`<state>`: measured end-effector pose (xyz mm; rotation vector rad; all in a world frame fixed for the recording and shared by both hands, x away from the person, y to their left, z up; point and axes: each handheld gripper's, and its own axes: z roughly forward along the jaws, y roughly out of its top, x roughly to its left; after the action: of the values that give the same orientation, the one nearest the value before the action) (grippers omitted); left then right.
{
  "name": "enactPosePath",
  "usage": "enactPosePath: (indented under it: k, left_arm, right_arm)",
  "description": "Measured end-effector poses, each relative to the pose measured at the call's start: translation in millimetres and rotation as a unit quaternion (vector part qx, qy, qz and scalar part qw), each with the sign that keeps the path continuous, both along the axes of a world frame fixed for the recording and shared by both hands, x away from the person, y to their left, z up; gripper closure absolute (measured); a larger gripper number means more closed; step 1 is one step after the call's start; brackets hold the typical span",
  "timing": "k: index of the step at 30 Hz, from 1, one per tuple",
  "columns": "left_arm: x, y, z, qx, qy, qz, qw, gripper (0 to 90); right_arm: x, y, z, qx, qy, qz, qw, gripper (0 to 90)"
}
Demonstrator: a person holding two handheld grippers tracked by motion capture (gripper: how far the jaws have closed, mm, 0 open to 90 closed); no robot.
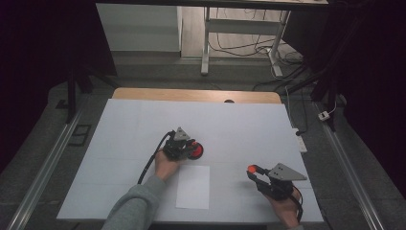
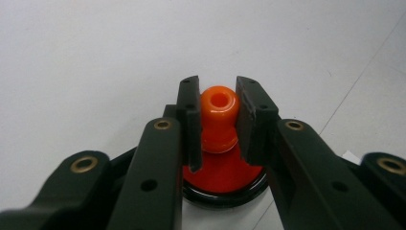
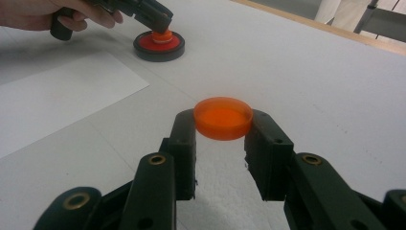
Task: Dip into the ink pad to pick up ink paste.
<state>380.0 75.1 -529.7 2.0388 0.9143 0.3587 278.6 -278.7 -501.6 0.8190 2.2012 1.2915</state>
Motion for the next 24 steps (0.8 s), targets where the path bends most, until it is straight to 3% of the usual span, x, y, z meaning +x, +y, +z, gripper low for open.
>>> enactPosePath:
  k: [24]
  left_arm:
    - [-0.9, 0.4, -1.2, 0.003, -0.006, -0.003, 1.0000, 72.6]
  right_arm:
    - [-0.8, -1.0, 0.7, 0.000, -0.001, -0.004, 1.0000, 64.6]
